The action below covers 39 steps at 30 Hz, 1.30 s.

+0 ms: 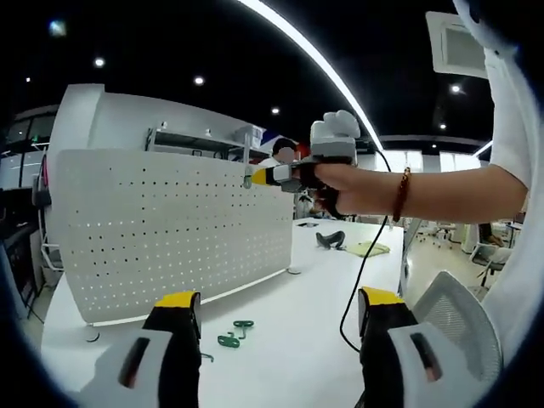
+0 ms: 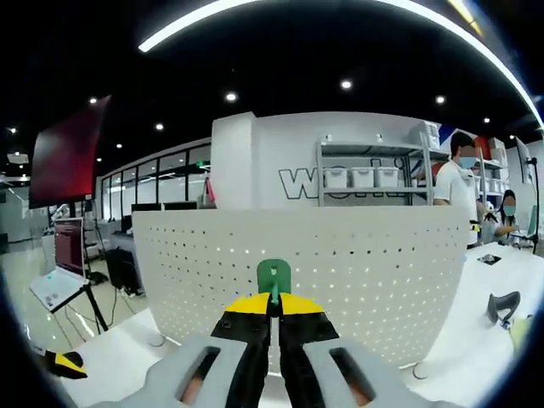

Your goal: Insert the hook assembly into the mounting plate slot until the hook locks in place.

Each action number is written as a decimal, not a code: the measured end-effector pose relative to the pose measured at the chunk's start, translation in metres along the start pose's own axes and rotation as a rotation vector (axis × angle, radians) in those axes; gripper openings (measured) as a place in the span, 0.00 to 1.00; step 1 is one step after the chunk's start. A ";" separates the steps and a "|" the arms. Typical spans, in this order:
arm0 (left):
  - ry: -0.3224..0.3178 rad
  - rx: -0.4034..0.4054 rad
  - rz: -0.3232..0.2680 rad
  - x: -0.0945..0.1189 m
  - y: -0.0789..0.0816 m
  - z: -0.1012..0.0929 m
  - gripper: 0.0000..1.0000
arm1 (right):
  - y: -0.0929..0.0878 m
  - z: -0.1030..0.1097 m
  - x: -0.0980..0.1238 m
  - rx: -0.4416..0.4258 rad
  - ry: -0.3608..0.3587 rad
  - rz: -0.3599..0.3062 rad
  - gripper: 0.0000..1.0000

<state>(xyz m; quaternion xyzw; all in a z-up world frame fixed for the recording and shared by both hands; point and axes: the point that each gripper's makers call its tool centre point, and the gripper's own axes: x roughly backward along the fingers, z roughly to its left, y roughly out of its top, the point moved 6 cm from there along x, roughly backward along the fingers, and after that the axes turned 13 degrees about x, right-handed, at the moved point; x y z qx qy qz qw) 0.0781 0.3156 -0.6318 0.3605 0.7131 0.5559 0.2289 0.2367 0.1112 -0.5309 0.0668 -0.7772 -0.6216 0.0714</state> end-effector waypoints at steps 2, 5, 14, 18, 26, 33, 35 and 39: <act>0.006 -0.003 -0.003 0.000 0.000 0.001 0.80 | 0.002 -0.001 -0.005 0.003 -0.003 0.000 0.01; 0.007 0.009 -0.005 0.001 0.000 0.004 0.80 | 0.005 -0.004 -0.010 -0.001 -0.010 -0.008 0.01; 0.017 0.013 -0.005 0.001 -0.002 0.008 0.83 | 0.004 -0.009 -0.026 0.004 -0.017 -0.004 0.01; 0.015 0.011 0.006 0.001 -0.003 0.010 0.83 | 0.003 -0.013 -0.030 0.001 -0.022 0.001 0.01; 0.014 0.004 0.015 -0.002 -0.002 0.013 0.84 | 0.004 -0.021 -0.040 0.012 -0.037 0.007 0.01; 0.006 0.006 0.032 -0.004 -0.003 0.014 0.82 | 0.007 -0.027 -0.051 0.015 -0.046 0.007 0.01; 0.009 0.002 0.030 -0.004 -0.004 0.014 0.84 | 0.007 -0.030 -0.054 0.010 -0.050 0.007 0.01; 0.013 0.007 0.034 -0.004 -0.006 0.016 0.84 | 0.006 -0.035 -0.059 -0.002 -0.064 0.010 0.01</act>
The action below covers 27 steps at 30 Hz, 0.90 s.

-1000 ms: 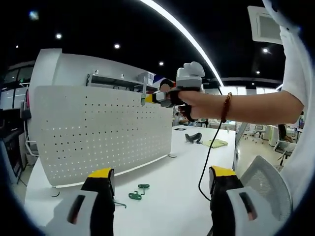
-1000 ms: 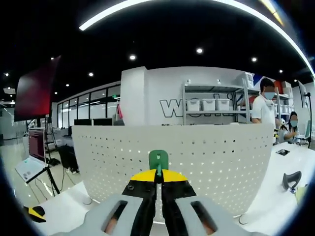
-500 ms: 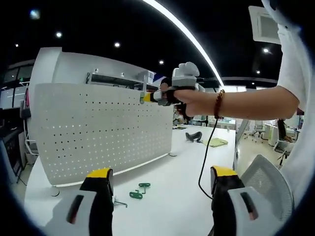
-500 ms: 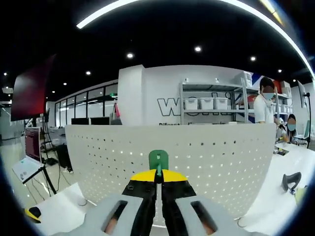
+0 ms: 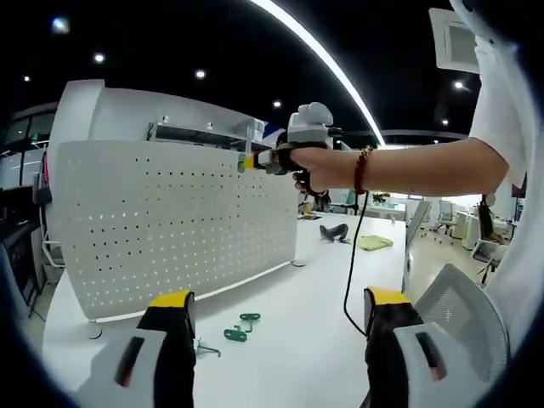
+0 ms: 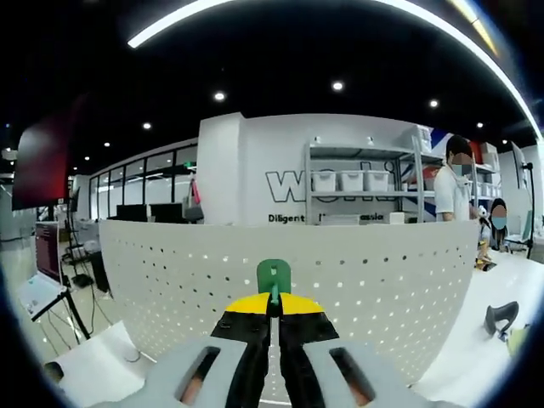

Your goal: Insert the hook assembly into the mounting plate slot until the hook locks in place.

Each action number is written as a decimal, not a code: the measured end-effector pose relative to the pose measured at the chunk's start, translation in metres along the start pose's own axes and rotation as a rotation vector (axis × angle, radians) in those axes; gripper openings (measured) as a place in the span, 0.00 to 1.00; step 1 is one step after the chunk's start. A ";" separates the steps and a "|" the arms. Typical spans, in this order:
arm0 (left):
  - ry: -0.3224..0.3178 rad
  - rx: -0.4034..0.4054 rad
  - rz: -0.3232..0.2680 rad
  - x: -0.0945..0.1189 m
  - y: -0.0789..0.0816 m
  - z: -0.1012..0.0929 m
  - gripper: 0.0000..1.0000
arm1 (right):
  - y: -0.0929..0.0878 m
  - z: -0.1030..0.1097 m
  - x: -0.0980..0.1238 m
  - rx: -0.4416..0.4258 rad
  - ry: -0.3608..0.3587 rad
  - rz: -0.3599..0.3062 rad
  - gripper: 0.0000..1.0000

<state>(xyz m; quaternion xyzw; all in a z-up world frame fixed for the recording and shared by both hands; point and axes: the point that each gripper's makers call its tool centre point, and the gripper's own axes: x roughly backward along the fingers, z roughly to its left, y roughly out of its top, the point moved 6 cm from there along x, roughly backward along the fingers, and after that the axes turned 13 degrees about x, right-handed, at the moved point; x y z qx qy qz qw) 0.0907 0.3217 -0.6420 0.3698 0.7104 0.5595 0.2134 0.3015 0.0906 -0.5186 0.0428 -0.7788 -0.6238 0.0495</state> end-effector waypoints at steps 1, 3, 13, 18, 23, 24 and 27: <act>0.002 0.001 -0.002 0.000 0.000 0.000 0.85 | 0.000 -0.001 -0.002 -0.001 -0.001 -0.001 0.01; 0.005 0.001 -0.006 0.000 0.000 0.001 0.86 | 0.000 -0.002 -0.005 -0.001 0.001 0.000 0.01; 0.016 -0.002 -0.003 -0.001 0.000 0.005 0.88 | -0.001 -0.009 -0.021 0.000 -0.011 0.008 0.01; 0.018 -0.002 -0.001 -0.002 -0.002 0.006 0.88 | -0.002 -0.011 -0.026 -0.002 -0.013 0.012 0.01; 0.013 0.005 0.006 -0.004 -0.003 0.005 0.88 | -0.004 -0.013 -0.032 -0.009 -0.016 0.018 0.01; 0.011 0.004 0.008 -0.005 -0.004 0.005 0.88 | -0.004 -0.013 -0.033 -0.011 -0.016 0.018 0.01; 0.010 0.003 0.012 -0.006 -0.004 0.005 0.87 | -0.005 -0.013 -0.037 -0.017 -0.017 0.022 0.01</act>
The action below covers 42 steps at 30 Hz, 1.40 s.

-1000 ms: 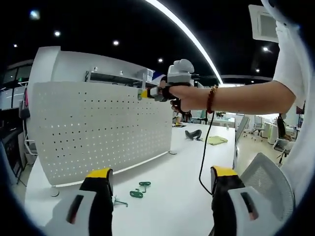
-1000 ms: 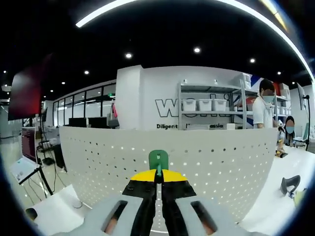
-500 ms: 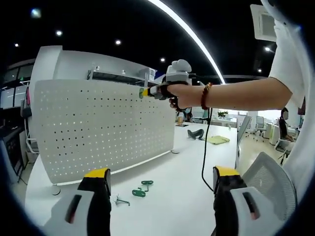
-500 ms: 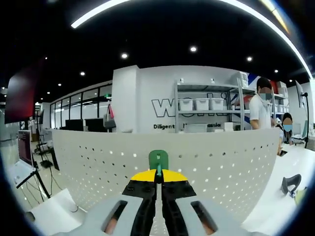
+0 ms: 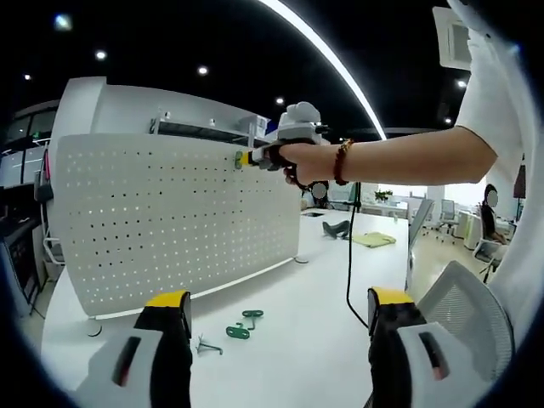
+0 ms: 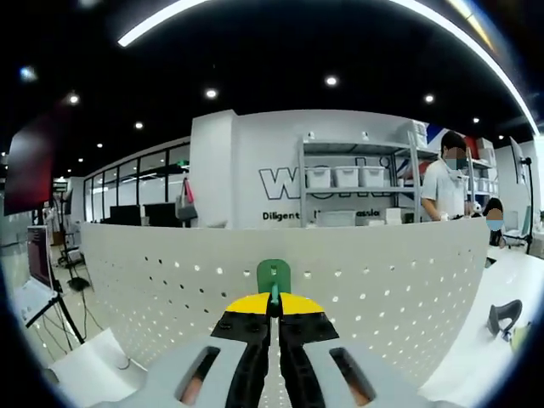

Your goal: Insert the hook assembly into the mounting plate slot until the hook locks in place.

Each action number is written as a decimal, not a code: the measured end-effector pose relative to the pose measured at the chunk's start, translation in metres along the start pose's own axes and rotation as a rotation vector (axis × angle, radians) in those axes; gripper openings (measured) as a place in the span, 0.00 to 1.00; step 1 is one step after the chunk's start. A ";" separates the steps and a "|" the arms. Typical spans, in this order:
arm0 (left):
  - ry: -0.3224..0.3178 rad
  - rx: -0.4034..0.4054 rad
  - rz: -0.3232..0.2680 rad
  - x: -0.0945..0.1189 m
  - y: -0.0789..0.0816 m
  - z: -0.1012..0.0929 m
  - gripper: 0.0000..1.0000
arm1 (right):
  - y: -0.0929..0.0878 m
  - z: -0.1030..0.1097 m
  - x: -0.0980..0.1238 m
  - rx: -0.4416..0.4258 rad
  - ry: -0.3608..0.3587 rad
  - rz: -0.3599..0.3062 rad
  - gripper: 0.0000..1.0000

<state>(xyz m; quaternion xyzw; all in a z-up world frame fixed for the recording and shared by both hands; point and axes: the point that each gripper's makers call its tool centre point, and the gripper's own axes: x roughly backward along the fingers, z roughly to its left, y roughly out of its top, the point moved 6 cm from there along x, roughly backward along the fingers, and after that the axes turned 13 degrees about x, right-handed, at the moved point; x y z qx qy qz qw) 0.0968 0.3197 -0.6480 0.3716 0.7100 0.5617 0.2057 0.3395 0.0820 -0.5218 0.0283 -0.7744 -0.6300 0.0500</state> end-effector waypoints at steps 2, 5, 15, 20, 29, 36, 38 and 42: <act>-0.001 0.000 -0.002 0.000 0.000 0.000 0.87 | -0.001 0.000 -0.002 -0.005 -0.002 0.003 0.01; 0.005 0.004 0.000 0.000 -0.001 0.002 0.87 | -0.003 0.000 -0.004 -0.012 -0.005 0.004 0.01; 0.019 0.013 -0.001 0.001 -0.001 0.007 0.87 | -0.008 0.000 -0.012 -0.034 -0.011 0.027 0.01; 0.021 0.015 0.002 0.000 -0.003 0.008 0.86 | -0.010 0.002 -0.013 -0.037 -0.021 0.027 0.01; 0.019 0.020 0.007 -0.001 -0.004 0.008 0.86 | -0.010 0.003 -0.018 0.011 -0.030 0.046 0.01; 0.016 0.020 0.004 -0.001 -0.003 0.007 0.86 | -0.010 0.008 -0.017 0.007 -0.009 0.044 0.06; 0.017 0.018 0.002 -0.001 -0.002 0.007 0.86 | -0.010 0.008 -0.016 0.017 -0.010 0.043 0.08; 0.021 0.020 0.004 -0.001 -0.003 0.008 0.86 | -0.010 0.008 -0.014 0.013 0.004 0.041 0.09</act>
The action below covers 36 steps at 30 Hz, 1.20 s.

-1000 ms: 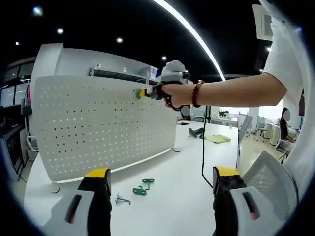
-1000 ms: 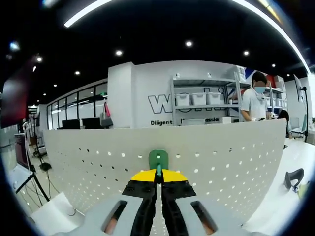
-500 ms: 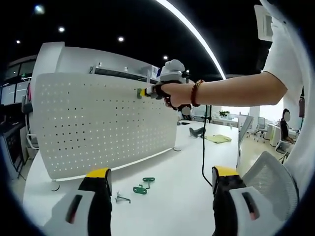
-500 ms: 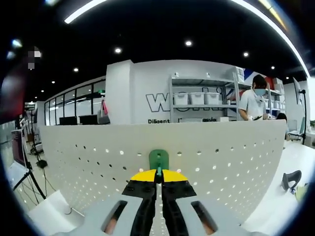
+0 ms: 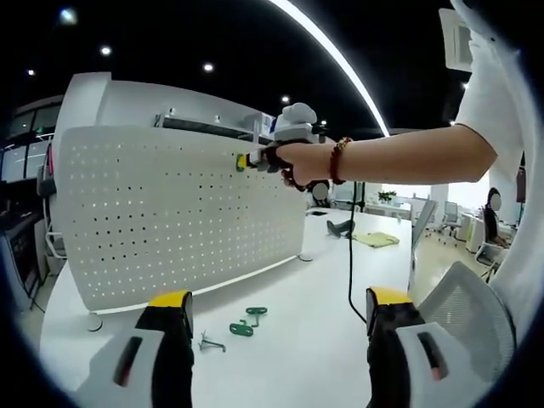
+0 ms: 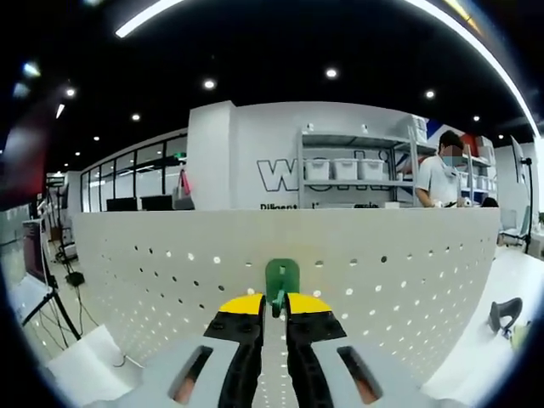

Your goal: Insert the hook assembly into the mounting plate slot until the hook locks in place.

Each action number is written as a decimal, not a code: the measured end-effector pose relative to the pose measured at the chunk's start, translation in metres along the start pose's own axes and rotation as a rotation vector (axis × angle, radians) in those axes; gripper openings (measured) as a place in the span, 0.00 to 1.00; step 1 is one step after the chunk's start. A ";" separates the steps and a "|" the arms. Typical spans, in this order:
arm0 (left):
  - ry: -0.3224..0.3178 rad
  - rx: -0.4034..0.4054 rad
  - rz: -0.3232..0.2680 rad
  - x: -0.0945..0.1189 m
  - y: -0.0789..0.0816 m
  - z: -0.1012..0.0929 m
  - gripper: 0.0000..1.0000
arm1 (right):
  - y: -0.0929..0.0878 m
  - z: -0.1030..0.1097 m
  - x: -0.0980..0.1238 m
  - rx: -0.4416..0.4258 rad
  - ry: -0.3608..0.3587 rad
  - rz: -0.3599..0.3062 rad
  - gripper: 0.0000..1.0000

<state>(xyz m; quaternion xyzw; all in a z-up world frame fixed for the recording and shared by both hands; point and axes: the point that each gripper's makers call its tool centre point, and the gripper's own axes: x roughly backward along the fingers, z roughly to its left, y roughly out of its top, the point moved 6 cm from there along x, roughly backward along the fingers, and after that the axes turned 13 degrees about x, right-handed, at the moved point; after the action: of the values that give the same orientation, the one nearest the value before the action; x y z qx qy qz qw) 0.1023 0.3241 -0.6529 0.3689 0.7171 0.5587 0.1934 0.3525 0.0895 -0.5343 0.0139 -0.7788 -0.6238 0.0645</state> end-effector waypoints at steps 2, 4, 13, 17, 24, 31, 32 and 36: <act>0.005 -0.001 0.003 0.000 0.000 0.001 0.85 | -0.001 -0.001 0.002 0.005 0.003 0.003 0.10; 0.009 -0.001 0.001 -0.001 -0.001 0.001 0.84 | -0.001 -0.002 0.005 0.003 0.005 -0.005 0.10; 0.040 -0.021 0.034 -0.005 -0.006 0.011 0.82 | -0.006 0.001 0.019 0.011 0.030 -0.008 0.12; 0.057 -0.021 0.049 -0.008 -0.010 0.016 0.78 | -0.010 0.002 0.027 0.008 0.048 -0.010 0.12; 0.078 -0.006 0.078 -0.013 -0.017 0.026 0.74 | -0.020 0.003 0.042 -0.008 0.060 -0.009 0.12; 0.100 -0.015 0.105 -0.019 -0.024 0.039 0.68 | -0.027 0.005 0.052 -0.018 0.075 -0.011 0.12; 0.104 -0.015 0.111 -0.020 -0.025 0.041 0.67 | -0.028 0.006 0.054 -0.019 0.077 -0.012 0.12; 0.107 -0.013 0.128 -0.022 -0.028 0.045 0.66 | -0.033 0.010 0.063 -0.019 0.091 -0.015 0.12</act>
<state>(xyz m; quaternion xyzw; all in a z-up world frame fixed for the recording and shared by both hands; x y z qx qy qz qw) 0.1384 0.3346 -0.6960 0.3822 0.6978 0.5936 0.1212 0.2873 0.0852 -0.5630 0.0474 -0.7691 -0.6302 0.0954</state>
